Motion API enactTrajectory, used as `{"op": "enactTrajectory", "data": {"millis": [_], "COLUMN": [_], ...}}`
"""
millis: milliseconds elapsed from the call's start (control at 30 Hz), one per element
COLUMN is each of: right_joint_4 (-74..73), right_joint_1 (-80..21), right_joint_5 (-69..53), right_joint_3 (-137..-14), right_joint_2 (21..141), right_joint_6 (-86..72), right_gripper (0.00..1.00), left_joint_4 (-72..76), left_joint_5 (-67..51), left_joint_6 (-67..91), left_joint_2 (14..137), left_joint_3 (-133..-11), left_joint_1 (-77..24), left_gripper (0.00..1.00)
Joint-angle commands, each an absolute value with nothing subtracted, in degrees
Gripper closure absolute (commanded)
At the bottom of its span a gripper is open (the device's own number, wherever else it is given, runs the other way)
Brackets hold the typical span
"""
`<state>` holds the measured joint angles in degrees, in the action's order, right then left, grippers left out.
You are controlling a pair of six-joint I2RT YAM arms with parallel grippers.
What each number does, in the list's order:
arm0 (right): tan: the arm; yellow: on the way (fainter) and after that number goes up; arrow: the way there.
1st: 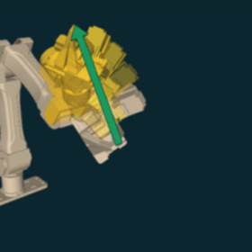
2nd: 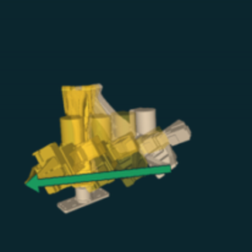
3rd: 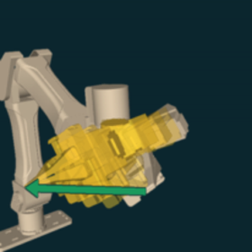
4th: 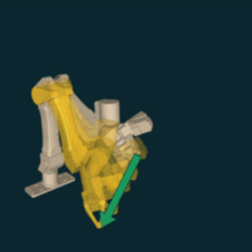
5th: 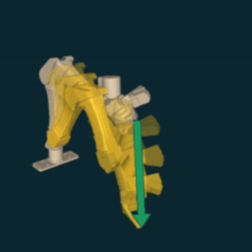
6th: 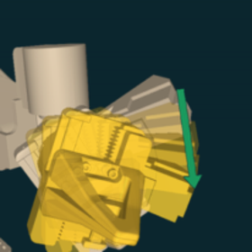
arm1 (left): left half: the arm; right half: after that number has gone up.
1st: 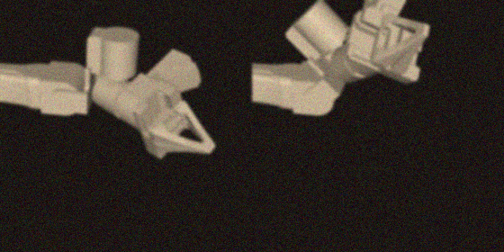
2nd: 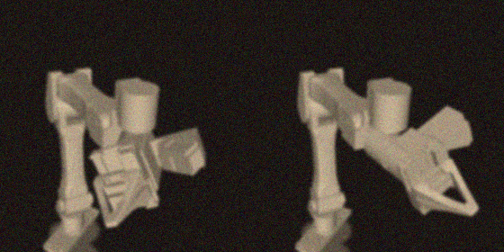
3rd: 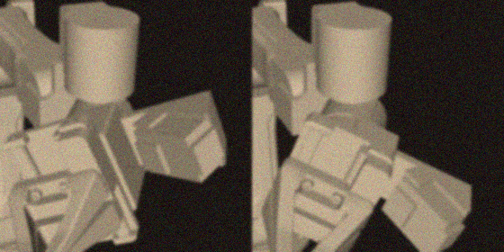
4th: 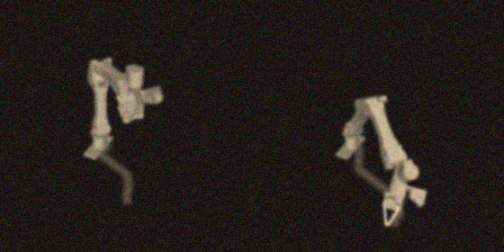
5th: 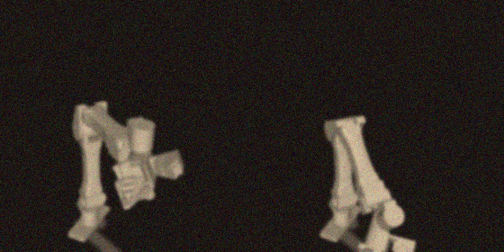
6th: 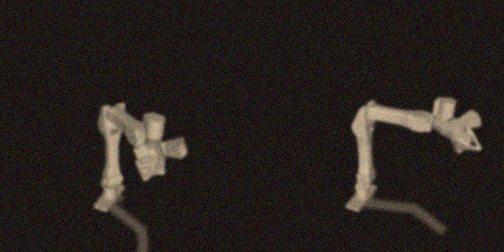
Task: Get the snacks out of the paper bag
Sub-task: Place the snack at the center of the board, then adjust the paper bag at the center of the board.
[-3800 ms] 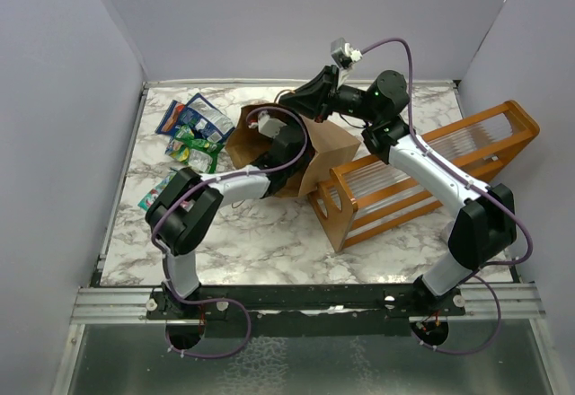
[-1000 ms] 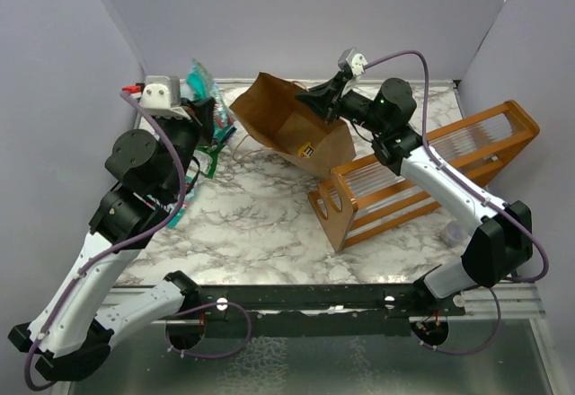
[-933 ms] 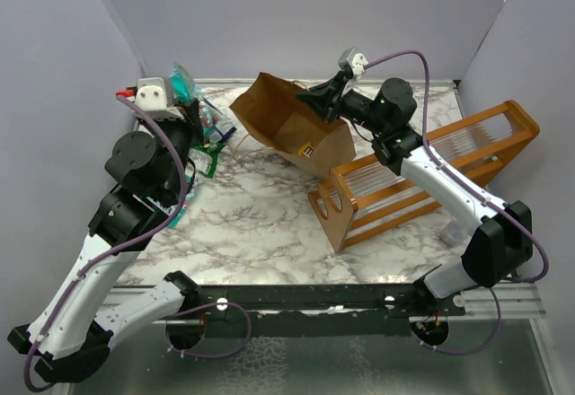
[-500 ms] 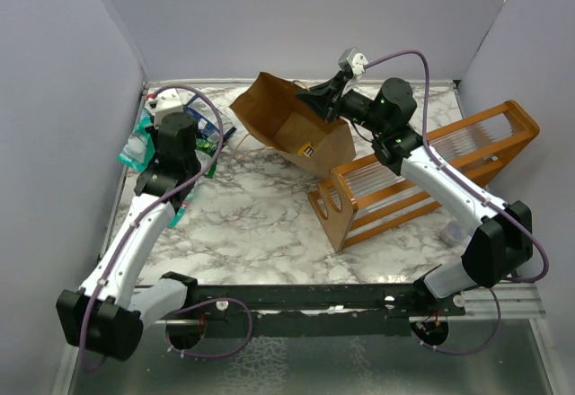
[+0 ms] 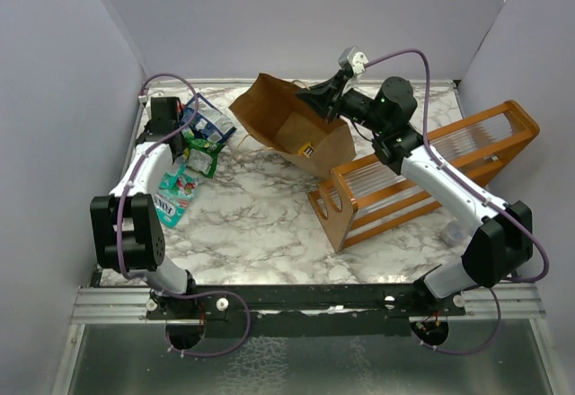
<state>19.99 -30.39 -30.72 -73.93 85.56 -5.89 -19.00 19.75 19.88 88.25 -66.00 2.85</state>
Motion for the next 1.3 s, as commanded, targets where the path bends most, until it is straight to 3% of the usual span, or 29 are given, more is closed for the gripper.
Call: {"op": "enactTrajectory", "data": {"millis": [0,367,900,1267], "right_joint_4": [19.2,14.4,6.5,23.1], "right_joint_1": [-30.8,-27.8,-24.5,-26.0], "right_joint_5": [-30.2,-23.6,-31.5,-56.2], "right_joint_3": [-76.9,-86.8,-112.1,-89.2], "right_joint_2": [86.3,91.9,103.0,102.8], "right_joint_6": [-5.7,1.0,11.0,-5.3], "right_gripper": [0.98,0.98,0.98,0.98], "left_joint_4": [-21.2,-19.5,-22.7,-24.8], "left_joint_5": [10.6,3.6,-5.6,-18.9], "left_joint_6": [22.0,22.7,23.6,27.5], "left_joint_2": [89.7,83.7,71.3,61.1], "left_joint_3": [-68.9,-65.8,-62.3,-59.3], "left_joint_1": [4.4,4.4,4.3,4.3], "left_gripper": [0.84,0.24,0.18,0.17]}}
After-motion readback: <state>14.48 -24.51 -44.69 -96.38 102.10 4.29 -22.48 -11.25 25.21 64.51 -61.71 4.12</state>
